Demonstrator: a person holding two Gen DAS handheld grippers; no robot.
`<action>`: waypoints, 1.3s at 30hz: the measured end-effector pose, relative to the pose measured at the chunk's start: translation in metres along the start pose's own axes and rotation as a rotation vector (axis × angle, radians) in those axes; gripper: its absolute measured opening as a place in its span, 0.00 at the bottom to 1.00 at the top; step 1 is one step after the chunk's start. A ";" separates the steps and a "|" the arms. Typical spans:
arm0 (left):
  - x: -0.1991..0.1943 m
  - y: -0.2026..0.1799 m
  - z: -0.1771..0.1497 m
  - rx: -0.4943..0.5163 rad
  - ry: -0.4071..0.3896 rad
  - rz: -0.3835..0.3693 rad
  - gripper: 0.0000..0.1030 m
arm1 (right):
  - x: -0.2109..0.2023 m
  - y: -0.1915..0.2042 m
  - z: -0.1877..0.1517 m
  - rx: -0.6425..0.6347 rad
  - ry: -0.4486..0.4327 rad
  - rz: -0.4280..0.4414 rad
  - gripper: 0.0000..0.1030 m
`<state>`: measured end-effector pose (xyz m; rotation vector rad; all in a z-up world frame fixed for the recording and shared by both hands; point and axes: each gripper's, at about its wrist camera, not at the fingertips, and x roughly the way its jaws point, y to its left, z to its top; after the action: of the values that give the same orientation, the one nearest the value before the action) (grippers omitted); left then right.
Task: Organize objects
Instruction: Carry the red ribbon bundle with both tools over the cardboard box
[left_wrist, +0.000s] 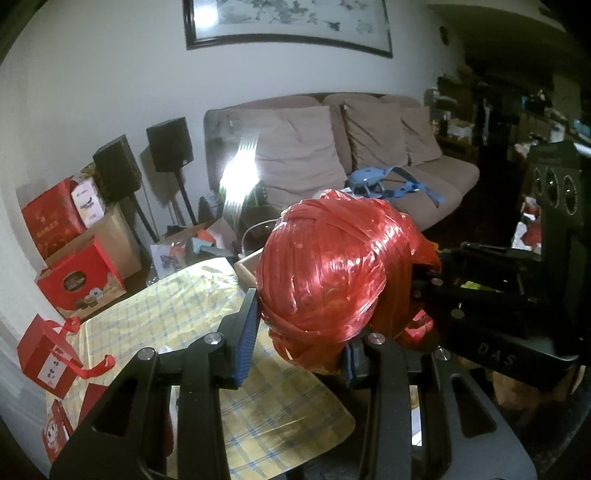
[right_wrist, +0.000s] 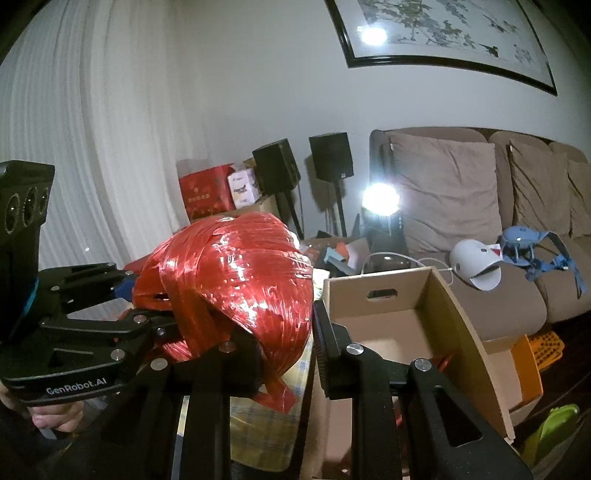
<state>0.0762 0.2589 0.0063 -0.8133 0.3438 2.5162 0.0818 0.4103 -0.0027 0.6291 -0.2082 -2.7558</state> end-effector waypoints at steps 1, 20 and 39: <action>0.001 -0.001 0.001 0.001 0.004 -0.003 0.34 | 0.000 -0.002 0.000 0.003 -0.001 -0.002 0.22; 0.007 -0.035 0.024 0.091 -0.018 -0.046 0.34 | -0.022 -0.033 0.006 0.055 -0.040 -0.045 0.22; 0.028 -0.067 0.054 0.157 -0.023 -0.122 0.34 | -0.043 -0.069 0.006 0.145 -0.073 -0.124 0.21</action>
<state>0.0644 0.3465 0.0265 -0.7219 0.4628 2.3501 0.0979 0.4896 0.0060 0.5964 -0.4012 -2.9057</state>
